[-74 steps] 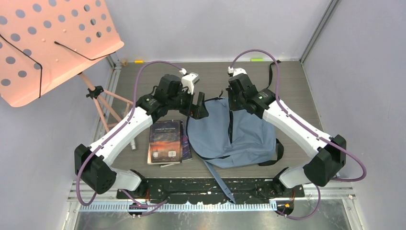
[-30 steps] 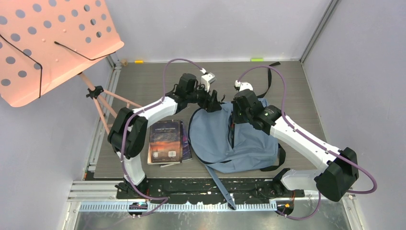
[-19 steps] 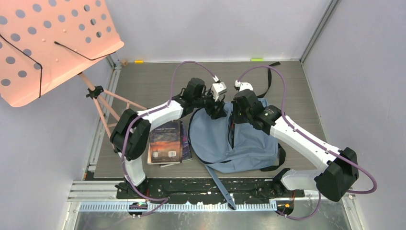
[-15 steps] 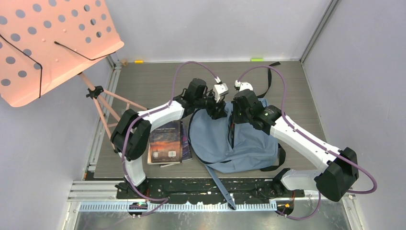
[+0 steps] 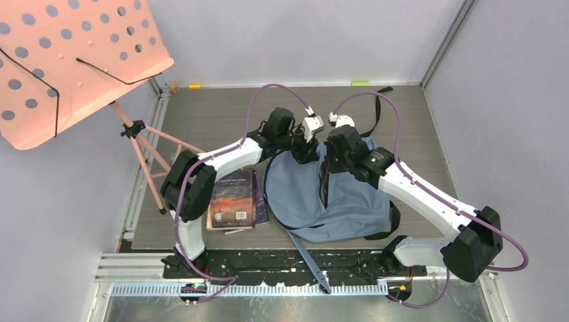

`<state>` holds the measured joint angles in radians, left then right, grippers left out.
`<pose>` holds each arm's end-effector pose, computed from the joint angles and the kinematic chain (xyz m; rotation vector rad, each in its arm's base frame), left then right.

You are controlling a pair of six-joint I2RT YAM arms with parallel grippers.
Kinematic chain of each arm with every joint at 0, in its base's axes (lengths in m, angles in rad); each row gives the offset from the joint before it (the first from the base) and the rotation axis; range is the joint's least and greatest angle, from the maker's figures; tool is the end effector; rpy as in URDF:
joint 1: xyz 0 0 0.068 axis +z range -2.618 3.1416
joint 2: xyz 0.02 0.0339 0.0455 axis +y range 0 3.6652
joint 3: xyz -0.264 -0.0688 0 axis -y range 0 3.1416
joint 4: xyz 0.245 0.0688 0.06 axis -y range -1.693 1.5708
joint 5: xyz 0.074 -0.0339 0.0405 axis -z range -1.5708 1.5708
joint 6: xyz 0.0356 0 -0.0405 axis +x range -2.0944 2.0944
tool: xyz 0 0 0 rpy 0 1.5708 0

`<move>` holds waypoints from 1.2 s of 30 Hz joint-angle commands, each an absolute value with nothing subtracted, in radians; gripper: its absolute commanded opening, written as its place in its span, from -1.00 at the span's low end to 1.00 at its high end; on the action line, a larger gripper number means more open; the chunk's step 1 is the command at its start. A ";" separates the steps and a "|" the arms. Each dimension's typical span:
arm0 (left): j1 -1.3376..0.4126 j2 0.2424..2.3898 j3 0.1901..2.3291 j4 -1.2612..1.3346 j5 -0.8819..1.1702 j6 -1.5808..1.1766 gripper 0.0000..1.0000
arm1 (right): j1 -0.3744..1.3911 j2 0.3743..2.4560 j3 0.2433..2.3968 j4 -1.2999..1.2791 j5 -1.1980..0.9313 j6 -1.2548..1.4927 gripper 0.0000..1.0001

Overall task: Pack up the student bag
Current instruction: Zip the student bag at the center of the board.

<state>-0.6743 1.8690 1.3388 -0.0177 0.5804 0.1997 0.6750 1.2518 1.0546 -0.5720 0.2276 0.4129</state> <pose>0.3220 -0.2824 0.2397 1.2172 1.7675 -0.8936 0.2137 0.1608 0.2994 -0.1926 2.3244 0.2830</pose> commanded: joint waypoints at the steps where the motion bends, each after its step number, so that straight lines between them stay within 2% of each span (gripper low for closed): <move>1: -0.680 1.885 1.370 -0.032 0.581 0.233 0.00 | 0.683 1.216 1.094 -0.579 0.238 0.400 -0.99; 3: -0.680 1.893 1.375 -0.032 0.580 0.232 -0.04 | 0.683 1.213 1.092 -0.579 0.237 0.402 -0.99; 4: -0.680 1.896 1.380 -0.034 0.583 0.229 -0.12 | 0.683 1.211 1.092 -0.578 0.237 0.402 -0.99; 7: -0.682 1.897 1.381 -0.025 0.586 0.218 -0.41 | 0.683 1.210 1.091 -0.580 0.239 0.402 -0.99; 12: -0.681 1.896 1.384 -0.016 0.579 0.187 -1.00 | 0.683 1.207 1.089 -0.585 0.243 0.401 -0.99; 23: -0.672 1.904 1.414 -0.033 0.404 0.120 -1.00 | 0.683 1.147 1.049 -0.653 0.226 0.411 -0.99; 36: -0.628 1.952 1.481 -0.086 0.346 0.024 -1.00 | 0.685 1.073 0.979 -0.725 0.166 0.441 -0.99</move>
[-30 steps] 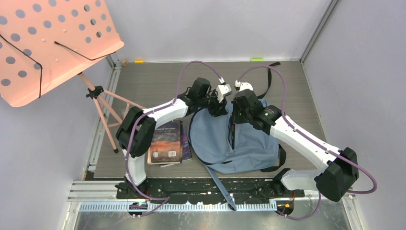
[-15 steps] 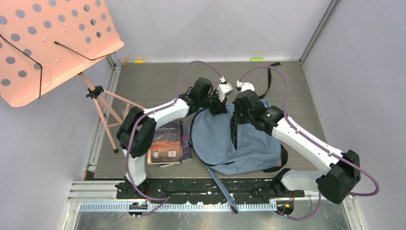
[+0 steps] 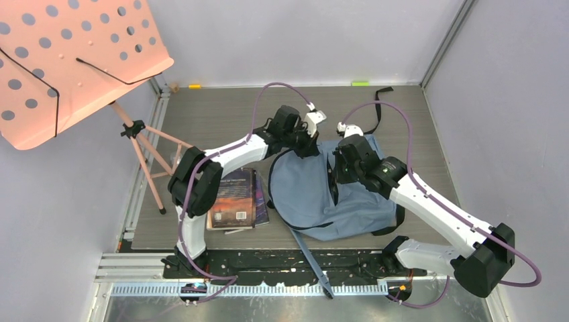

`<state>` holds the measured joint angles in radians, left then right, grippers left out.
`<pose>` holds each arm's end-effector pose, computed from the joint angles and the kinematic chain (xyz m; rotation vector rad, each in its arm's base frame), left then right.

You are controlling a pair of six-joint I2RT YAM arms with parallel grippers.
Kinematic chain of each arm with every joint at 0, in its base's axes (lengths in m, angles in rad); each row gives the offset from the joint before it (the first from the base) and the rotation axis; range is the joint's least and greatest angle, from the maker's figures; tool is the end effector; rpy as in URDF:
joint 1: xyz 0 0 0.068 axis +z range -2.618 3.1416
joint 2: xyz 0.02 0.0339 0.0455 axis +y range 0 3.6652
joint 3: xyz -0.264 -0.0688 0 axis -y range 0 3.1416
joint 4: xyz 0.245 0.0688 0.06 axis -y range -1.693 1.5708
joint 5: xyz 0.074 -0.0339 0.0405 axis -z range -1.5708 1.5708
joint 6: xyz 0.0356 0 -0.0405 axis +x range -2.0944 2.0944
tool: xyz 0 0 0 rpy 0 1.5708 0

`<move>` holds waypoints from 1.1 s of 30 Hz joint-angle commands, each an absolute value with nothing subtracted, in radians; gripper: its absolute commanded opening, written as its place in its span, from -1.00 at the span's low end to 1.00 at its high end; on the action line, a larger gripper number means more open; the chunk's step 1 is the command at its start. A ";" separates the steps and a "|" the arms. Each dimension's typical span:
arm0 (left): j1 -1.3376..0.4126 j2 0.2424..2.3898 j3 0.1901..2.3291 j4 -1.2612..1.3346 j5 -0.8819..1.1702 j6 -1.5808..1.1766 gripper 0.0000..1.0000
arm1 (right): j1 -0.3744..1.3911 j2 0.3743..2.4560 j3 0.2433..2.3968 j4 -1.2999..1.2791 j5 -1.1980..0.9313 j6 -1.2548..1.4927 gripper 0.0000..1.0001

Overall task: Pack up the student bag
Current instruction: Zip the student bag at the center of the board.

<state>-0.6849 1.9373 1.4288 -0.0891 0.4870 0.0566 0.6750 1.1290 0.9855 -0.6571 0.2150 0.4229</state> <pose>0.3341 -0.2944 0.2338 1.0692 1.9505 -0.8816 0.1874 0.1403 0.2984 -0.1946 2.3577 0.2823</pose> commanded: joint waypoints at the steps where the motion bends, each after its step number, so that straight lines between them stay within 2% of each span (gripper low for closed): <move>1: -0.625 1.954 1.484 -0.090 0.335 0.020 -1.00 | 0.685 1.070 0.977 -0.727 0.163 0.442 -0.99; 22: -0.483 1.957 1.468 -0.056 0.235 -0.242 -1.00 | 0.690 1.048 0.864 -0.755 0.177 0.504 -0.99; 30: -0.479 1.905 1.415 -0.015 0.304 -0.230 -1.00 | 0.690 1.070 0.885 -0.742 0.196 0.513 -0.98; 31: -0.479 1.886 1.401 -0.007 0.304 -0.237 -0.90 | 0.690 1.071 0.911 -0.746 0.199 0.514 -0.84; 32: -0.479 1.867 1.388 -0.006 0.301 -0.242 -0.69 | 0.690 1.070 0.925 -0.757 0.203 0.518 -0.71; 33: -0.479 1.846 1.380 -0.006 0.299 -0.246 -0.43 | 0.690 1.067 0.953 -0.763 0.206 0.521 -0.43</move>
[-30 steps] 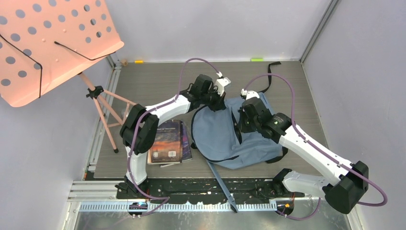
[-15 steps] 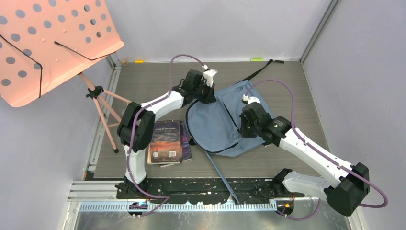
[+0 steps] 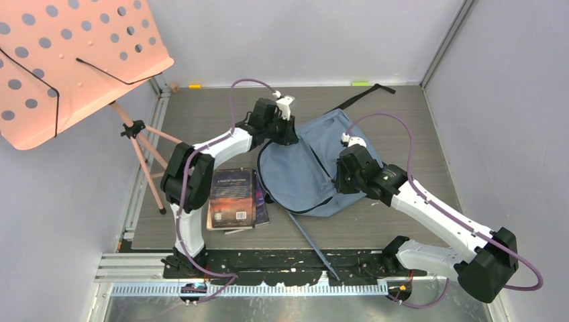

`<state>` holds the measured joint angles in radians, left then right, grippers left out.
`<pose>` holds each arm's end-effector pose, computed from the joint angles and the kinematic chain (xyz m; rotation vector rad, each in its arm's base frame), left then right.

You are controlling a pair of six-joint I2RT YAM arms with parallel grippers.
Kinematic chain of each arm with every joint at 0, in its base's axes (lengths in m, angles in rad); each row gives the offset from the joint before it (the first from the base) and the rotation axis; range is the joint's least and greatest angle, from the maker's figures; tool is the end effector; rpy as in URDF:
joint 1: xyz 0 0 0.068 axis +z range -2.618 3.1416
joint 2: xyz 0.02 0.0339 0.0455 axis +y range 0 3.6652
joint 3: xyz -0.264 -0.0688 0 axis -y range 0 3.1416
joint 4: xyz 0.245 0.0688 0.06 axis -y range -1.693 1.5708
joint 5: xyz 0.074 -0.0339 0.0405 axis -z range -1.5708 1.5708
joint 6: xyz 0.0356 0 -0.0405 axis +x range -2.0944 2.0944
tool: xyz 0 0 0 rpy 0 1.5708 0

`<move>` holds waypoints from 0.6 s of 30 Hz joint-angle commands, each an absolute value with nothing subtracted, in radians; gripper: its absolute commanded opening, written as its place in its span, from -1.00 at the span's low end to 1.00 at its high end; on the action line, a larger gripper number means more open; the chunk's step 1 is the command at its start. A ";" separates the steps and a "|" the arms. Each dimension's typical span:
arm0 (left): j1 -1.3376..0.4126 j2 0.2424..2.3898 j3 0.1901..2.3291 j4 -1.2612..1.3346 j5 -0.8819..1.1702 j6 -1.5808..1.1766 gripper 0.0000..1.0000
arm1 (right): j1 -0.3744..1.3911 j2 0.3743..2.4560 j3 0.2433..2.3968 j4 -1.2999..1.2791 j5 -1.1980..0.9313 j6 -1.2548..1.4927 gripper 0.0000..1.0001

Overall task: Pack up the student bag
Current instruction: Zip the student bag at the center of the board.

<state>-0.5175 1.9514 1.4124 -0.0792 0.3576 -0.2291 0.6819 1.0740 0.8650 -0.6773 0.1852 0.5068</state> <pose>0.3820 -0.2318 0.2221 0.5314 2.1983 -0.8026 0.1712 0.1305 0.2690 -0.1339 2.4562 0.3013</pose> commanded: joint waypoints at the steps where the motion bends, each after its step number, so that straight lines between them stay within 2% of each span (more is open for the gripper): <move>1: -0.479 1.824 1.376 -0.014 0.298 -0.246 -0.17 | 0.690 1.064 0.964 -0.773 0.207 0.531 -0.29; 2: -0.479 1.802 1.375 -0.035 0.296 -0.247 0.04 | 0.690 1.056 0.980 -0.774 0.208 0.539 -0.03; 5: -0.479 1.716 1.376 -0.118 0.273 -0.250 0.41 | 0.689 1.037 0.996 -0.782 0.216 0.593 0.43; 10: -0.469 1.577 1.405 -0.362 0.252 -0.229 0.79 | 0.690 0.997 0.977 -0.812 0.241 0.700 0.57; 18: -0.459 1.353 1.293 -0.596 0.300 -0.183 0.96 | 0.690 0.948 0.851 -0.813 0.296 0.826 0.61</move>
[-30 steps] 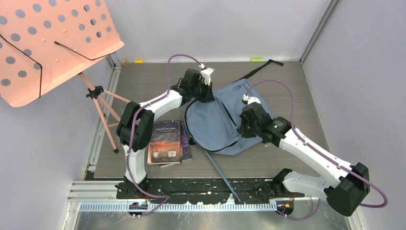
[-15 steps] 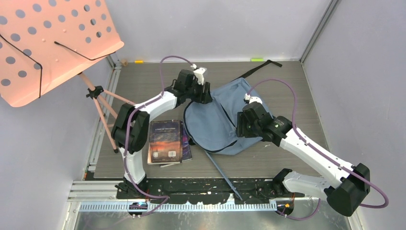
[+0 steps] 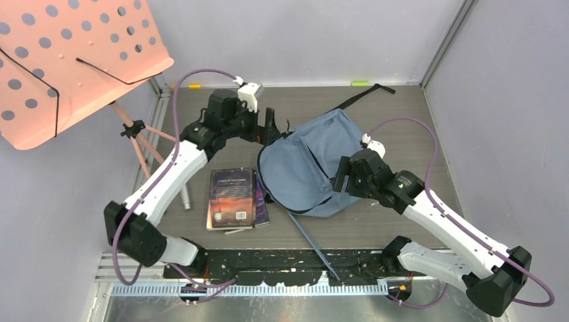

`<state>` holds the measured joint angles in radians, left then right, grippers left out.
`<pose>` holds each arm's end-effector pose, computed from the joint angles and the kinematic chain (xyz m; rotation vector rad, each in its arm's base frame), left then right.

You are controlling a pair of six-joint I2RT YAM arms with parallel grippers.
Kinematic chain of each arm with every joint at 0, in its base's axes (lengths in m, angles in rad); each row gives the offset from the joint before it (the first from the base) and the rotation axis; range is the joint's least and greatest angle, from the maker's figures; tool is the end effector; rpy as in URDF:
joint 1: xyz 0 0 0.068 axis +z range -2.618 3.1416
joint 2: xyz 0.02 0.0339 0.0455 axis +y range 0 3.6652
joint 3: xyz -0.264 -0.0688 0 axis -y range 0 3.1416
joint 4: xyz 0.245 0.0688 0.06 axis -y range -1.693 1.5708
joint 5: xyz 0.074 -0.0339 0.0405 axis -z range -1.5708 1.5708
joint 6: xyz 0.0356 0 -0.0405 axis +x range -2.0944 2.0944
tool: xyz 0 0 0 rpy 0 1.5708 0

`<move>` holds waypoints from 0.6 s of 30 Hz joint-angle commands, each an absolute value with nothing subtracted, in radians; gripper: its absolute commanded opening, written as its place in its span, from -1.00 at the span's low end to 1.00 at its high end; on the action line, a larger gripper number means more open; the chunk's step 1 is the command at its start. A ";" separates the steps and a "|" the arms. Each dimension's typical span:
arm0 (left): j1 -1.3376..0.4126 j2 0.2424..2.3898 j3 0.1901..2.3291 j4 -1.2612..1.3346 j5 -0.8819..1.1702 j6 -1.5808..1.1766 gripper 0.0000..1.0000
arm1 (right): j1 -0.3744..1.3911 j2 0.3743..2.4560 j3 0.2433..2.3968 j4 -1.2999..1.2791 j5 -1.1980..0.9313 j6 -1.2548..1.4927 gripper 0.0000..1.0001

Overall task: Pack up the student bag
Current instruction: Zip the student bag at the center of the board, then move the student bag to the center of the board.

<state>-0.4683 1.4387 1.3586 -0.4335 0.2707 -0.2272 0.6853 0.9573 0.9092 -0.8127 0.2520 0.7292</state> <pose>0.2889 -0.1568 0.3622 0.4253 2.0988 -0.6982 0.1499 0.1110 0.2952 0.1669 2.4196 0.3503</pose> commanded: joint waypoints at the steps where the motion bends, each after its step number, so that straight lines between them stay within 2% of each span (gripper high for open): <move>1: -0.460 1.336 1.276 -0.606 0.303 -0.180 0.96 | 0.689 0.957 0.826 -0.802 0.298 0.841 0.61; 8: -0.459 1.257 1.264 -0.634 0.235 -0.156 0.96 | 0.690 1.031 0.705 -0.687 0.316 0.920 0.62; 15: -0.460 1.251 1.260 -0.630 0.227 -0.156 0.96 | 0.689 1.072 0.572 -0.346 0.285 1.017 0.64; 17: -0.460 1.253 1.264 -0.637 0.222 -0.153 0.95 | 0.689 1.099 0.546 -0.285 0.311 1.039 0.55; 18: -0.460 1.254 1.263 -0.638 0.217 -0.151 0.95 | 0.689 1.116 0.540 -0.267 0.332 1.042 0.36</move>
